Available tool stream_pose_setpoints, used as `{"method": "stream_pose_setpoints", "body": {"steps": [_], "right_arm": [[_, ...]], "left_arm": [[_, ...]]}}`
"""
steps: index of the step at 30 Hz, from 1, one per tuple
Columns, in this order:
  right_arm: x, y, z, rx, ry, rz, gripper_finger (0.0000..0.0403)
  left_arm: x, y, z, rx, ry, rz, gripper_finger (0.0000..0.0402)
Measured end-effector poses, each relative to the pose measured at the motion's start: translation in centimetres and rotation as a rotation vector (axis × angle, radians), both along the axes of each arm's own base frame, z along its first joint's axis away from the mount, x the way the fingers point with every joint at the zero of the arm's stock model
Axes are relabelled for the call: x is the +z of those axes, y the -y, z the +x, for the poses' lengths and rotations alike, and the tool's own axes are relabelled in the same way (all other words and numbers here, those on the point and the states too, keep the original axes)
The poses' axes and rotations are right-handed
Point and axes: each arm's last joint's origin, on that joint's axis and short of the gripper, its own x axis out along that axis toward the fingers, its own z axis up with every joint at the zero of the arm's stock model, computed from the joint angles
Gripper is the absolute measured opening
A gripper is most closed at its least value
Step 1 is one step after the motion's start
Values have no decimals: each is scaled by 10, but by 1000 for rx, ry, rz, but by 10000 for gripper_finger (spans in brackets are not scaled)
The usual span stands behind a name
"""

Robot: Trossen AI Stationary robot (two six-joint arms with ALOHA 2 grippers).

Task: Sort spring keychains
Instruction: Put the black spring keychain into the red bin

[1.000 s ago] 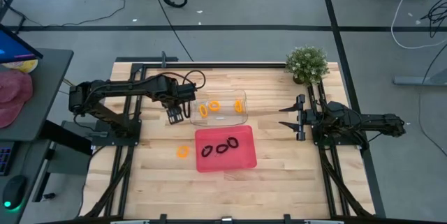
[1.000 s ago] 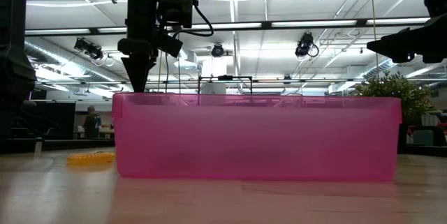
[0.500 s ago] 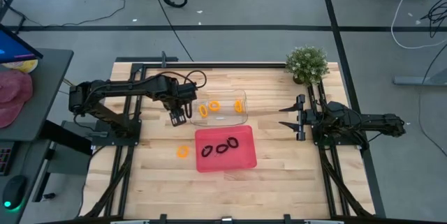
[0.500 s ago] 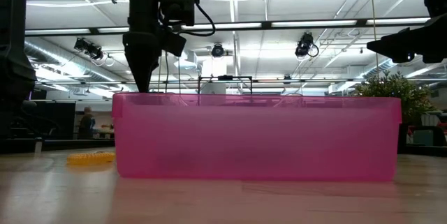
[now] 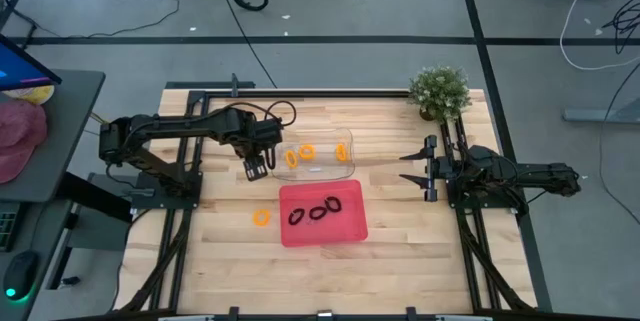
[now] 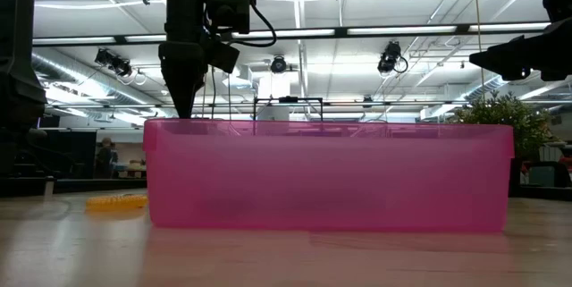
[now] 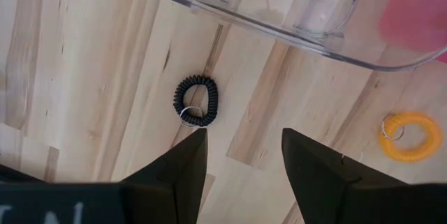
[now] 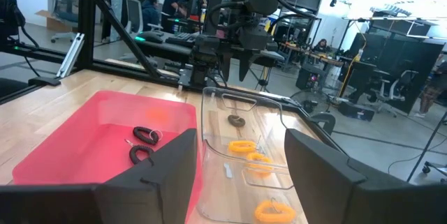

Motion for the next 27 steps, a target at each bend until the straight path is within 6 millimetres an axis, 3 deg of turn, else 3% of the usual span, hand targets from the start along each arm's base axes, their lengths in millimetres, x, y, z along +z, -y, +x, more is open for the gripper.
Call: {"method": "stream_pose_setpoints", "body": {"steps": [27], "right_arm": [[0,0,0,0,0,0,222]], "left_arm": [[0,0,0,46,4,11,188]]}}
